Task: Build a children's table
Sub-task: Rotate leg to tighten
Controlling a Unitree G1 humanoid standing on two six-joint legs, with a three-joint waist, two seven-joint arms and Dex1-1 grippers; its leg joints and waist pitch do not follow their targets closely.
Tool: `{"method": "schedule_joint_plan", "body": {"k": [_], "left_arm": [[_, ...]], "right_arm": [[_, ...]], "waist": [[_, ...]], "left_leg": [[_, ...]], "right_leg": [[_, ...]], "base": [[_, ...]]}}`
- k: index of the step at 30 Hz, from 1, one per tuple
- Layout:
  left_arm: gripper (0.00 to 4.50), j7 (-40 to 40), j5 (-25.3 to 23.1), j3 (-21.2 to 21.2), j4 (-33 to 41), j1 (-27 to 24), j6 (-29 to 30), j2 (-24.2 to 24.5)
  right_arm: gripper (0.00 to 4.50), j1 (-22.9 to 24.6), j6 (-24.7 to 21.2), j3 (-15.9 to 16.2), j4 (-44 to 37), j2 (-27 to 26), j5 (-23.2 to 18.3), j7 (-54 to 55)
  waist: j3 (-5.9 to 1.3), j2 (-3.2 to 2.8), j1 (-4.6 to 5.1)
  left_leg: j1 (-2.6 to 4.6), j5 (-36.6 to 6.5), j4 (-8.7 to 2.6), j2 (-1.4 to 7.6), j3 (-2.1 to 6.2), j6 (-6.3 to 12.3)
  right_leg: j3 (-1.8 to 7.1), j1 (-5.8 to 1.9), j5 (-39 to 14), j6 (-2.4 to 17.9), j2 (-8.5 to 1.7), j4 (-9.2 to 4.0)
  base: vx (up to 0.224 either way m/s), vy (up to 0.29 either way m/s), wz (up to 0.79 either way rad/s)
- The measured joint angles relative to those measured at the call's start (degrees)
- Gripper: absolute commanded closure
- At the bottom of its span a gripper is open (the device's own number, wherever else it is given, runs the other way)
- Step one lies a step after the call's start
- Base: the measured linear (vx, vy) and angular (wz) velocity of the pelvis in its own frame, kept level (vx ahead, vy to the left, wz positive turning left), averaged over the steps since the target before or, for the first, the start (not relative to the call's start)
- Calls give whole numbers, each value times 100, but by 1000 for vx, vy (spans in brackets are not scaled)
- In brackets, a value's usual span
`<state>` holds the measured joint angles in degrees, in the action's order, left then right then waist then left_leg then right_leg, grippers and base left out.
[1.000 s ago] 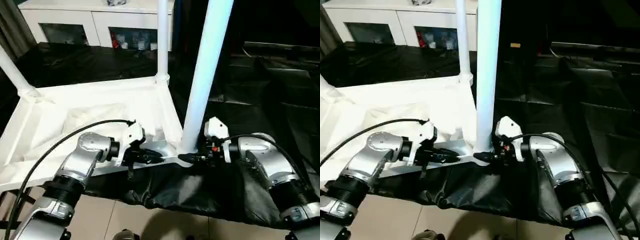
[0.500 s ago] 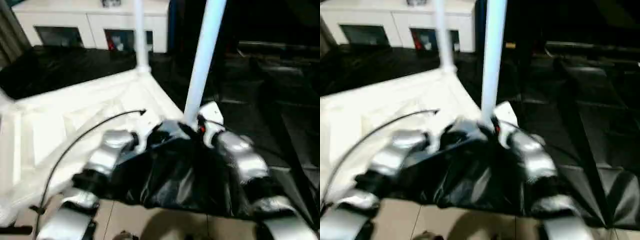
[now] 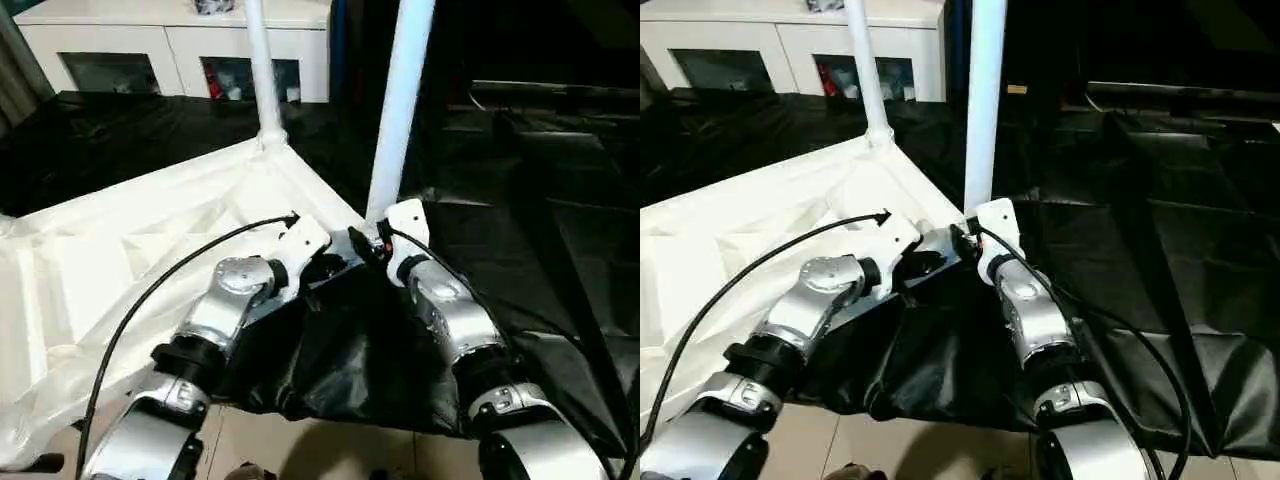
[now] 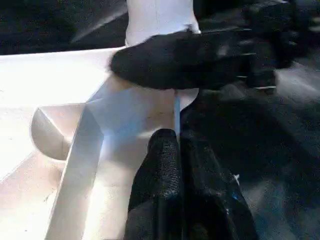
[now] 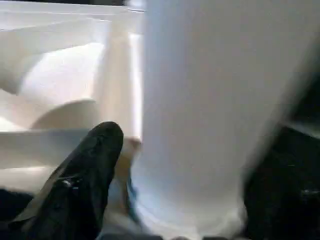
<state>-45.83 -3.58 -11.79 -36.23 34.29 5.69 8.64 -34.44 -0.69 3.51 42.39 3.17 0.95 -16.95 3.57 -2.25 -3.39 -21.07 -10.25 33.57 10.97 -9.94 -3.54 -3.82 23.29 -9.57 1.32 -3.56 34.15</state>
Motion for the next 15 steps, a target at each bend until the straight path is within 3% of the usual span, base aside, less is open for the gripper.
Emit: {"method": "schedule_joint_plan", "body": {"k": [8, 15], "left_arm": [[450, -923, 321, -21, 172, -130, -75, 451], [450, -1810, 621, -40, 410, -336, -73, 761]], "right_arm": [[56, 81, -1, 382, -389, 798, 40, -1629], [56, 336, -144, 671, -907, 1479, -368, -3419]], "waist": [[2, -3, -11], [3, -5, -38]], "left_leg": [[-3, 1, 15, 3, -4, 0], [-16, 4, 20, 4, -4, 9]], "right_leg": [[1, 0, 2, 1, -1, 7], [-2, 7, 1, 2, -1, 8]], "base": [[0, 0, 0], [0, 0, 0]]}}
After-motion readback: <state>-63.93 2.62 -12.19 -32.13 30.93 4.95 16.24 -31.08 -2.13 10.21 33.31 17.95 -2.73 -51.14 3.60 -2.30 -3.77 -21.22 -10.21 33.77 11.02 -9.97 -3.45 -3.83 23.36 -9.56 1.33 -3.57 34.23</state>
